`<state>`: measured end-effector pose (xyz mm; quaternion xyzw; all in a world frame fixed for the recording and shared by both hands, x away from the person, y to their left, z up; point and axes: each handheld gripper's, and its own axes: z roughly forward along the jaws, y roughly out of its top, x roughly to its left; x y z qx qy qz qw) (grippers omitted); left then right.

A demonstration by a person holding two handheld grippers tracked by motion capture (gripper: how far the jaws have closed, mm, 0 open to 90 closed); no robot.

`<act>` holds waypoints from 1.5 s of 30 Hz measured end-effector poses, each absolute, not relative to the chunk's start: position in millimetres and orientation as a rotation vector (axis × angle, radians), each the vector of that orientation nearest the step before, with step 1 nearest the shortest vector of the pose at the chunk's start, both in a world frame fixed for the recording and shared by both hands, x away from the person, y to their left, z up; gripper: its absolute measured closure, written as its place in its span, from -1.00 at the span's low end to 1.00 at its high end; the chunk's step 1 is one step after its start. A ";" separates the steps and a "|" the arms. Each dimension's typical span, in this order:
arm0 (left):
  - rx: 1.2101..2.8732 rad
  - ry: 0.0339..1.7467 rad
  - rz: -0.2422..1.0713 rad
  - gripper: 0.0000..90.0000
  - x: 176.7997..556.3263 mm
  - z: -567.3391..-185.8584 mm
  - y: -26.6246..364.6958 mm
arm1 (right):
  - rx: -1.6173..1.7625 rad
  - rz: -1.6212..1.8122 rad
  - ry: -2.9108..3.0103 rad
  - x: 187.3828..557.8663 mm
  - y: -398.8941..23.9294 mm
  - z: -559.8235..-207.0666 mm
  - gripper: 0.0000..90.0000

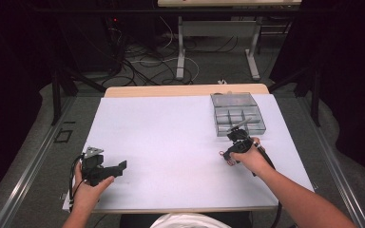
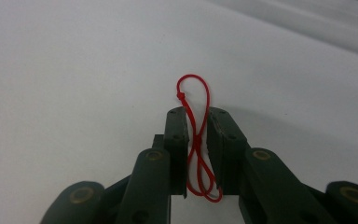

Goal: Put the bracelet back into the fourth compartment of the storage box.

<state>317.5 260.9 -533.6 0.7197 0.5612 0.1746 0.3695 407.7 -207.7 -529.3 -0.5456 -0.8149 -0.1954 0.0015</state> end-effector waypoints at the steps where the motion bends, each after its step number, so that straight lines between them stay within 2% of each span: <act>1: 1.849 1.438 0.449 -0.96 317.7 -533.6 260.9 | -1.719 -0.644 -2.549 407.3 -207.0 -531.4 0.77; 12: 1.854 1.444 0.444 -0.96 317.8 -534.4 260.4 | -1.703 -0.615 -2.566 408.6 -207.1 -532.0 0.93; 27: 1.847 1.450 0.449 -0.96 318.3 -535.8 260.6 | -1.701 -0.660 -2.561 408.4 -207.3 -531.9 0.94; 45: 1.848 1.451 0.449 -0.95 318.6 -536.6 261.5 | -1.722 -0.739 -2.557 413.6 -212.1 -506.8 0.94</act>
